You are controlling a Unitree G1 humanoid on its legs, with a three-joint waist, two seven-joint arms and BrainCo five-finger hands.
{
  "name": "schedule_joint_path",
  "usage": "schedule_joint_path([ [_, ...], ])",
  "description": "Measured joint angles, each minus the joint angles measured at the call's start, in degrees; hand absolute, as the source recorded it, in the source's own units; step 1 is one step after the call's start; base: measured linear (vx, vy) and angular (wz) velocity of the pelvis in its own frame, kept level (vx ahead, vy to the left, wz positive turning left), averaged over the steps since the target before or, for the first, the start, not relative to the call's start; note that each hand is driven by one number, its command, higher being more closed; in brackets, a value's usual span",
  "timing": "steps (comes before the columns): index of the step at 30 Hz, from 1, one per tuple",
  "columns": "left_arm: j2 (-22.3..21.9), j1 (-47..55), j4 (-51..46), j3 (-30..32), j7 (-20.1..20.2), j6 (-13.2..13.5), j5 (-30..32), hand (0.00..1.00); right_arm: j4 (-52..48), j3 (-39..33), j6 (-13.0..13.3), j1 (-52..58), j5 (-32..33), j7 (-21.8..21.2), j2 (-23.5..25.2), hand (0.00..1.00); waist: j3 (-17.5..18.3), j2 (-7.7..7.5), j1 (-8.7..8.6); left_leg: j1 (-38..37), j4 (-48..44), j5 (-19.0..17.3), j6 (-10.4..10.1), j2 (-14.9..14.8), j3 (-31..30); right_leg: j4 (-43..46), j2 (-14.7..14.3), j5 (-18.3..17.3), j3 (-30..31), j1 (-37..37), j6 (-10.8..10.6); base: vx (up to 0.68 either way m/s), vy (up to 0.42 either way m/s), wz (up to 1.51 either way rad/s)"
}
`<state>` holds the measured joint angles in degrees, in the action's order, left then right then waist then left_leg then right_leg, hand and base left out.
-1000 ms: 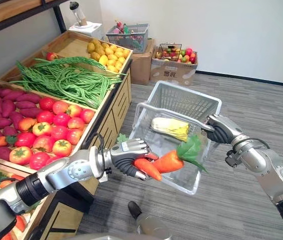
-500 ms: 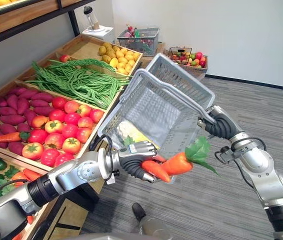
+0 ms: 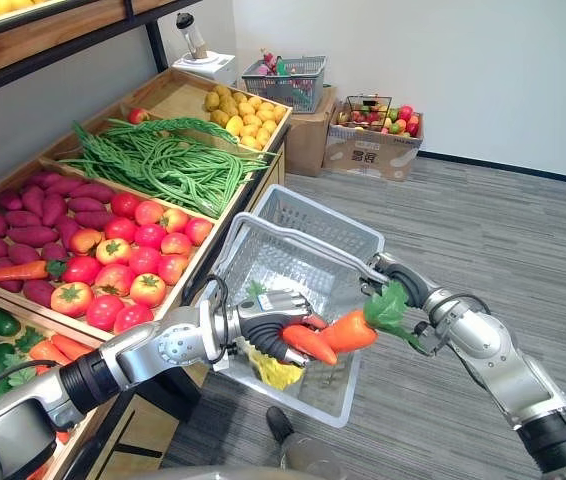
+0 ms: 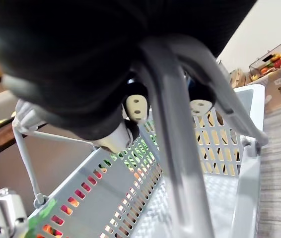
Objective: Pick vegetable in the basket
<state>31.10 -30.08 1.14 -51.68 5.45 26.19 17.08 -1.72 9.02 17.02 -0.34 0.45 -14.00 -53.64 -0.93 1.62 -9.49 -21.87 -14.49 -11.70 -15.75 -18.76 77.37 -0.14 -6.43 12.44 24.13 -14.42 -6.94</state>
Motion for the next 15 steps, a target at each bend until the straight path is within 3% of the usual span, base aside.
schedule_joint_path([
  [15, -0.24, -0.02, 2.14, -3.20, 0.71, 0.01, 2.28, 1.00, 0.07, 9.40, 0.02, -0.38, -0.38, -3.82, -2.92, 1.00, 1.61, -0.27, 0.31, 0.78, -0.87, -0.57, 0.05, -0.54, -0.76, -0.67, 0.36, 0.09, -0.59, 0.02, 0.03, -0.05, -0.028, 0.02],
])
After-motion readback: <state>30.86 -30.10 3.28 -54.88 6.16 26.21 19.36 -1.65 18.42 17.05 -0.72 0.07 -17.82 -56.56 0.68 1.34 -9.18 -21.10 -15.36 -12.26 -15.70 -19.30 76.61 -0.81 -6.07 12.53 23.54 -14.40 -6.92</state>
